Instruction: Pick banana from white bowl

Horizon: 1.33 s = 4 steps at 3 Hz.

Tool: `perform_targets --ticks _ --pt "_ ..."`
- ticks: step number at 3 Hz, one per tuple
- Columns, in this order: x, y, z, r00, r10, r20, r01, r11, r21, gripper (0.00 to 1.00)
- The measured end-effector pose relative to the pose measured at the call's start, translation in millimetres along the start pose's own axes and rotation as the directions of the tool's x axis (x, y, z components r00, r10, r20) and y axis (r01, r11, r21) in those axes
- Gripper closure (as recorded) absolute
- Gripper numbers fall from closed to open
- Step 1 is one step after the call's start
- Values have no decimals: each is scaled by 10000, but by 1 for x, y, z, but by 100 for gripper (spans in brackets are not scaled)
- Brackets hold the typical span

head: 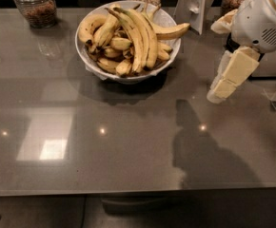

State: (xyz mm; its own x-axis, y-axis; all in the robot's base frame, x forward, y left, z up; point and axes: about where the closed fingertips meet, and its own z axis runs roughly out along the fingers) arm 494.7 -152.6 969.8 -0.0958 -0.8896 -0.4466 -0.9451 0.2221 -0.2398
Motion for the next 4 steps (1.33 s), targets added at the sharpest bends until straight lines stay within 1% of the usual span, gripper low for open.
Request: perform_targets --ticks 1,2,3,4 --pt "-27 -26 15 9928 -727 948 722 9974 86 0" --pt "-44 -56 24 9747 -1692 1457 1616 9849 625 0" --pt "-63 -93 31 9432 -3050 1319 2834 9456 1598 0" --pt "-63 -92 31 9439 -3023 1327 2810 9467 1577 0"
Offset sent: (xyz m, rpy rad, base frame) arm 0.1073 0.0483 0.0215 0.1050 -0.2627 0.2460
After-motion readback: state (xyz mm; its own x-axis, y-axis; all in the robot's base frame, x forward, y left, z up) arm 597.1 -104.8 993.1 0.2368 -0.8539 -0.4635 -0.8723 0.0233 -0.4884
